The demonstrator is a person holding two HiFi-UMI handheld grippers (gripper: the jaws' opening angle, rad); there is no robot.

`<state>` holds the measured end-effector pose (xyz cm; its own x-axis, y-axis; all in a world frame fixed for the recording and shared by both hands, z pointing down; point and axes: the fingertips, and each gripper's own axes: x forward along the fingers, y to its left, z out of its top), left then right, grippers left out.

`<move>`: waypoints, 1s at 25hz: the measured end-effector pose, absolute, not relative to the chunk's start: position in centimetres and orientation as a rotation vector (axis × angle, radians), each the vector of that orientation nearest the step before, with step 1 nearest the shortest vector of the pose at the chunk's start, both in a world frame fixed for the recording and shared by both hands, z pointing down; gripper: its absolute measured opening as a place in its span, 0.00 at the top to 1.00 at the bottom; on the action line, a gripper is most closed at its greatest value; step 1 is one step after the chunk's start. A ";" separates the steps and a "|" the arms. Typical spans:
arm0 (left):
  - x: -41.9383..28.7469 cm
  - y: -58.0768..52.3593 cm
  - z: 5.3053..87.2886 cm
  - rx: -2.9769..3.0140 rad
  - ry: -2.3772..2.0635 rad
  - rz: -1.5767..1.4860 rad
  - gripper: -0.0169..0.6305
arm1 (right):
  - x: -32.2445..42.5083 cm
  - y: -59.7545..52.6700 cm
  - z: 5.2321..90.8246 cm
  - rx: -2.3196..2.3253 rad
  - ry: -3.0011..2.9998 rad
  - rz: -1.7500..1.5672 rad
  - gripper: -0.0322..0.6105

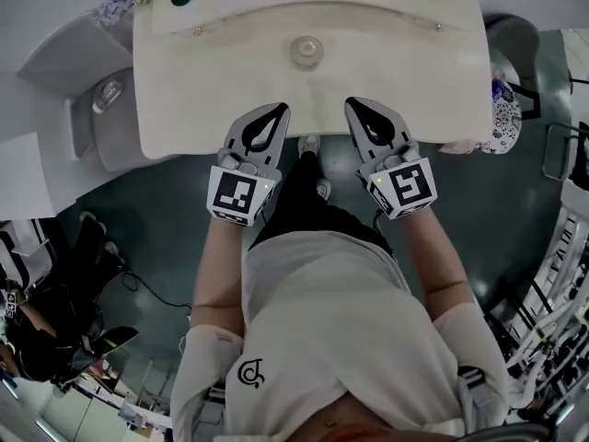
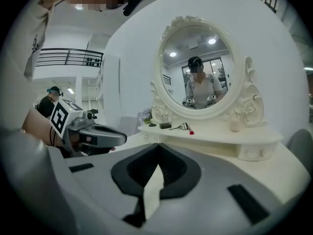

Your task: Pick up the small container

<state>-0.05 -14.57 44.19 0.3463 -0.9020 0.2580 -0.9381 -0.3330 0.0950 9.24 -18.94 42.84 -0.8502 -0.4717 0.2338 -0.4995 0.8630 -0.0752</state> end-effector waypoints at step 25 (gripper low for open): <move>-1.2 -32.5 57.8 2.440 -1.456 0.404 0.34 | 4.5 -35.0 53.1 0.865 -2.660 0.396 0.94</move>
<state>-1.22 -32.49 57.76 0.4558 -0.8089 0.3713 -0.8846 -0.4579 0.0883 4.46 -34.99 53.12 -0.7673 -0.5185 0.3773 -0.6060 0.7788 -0.1621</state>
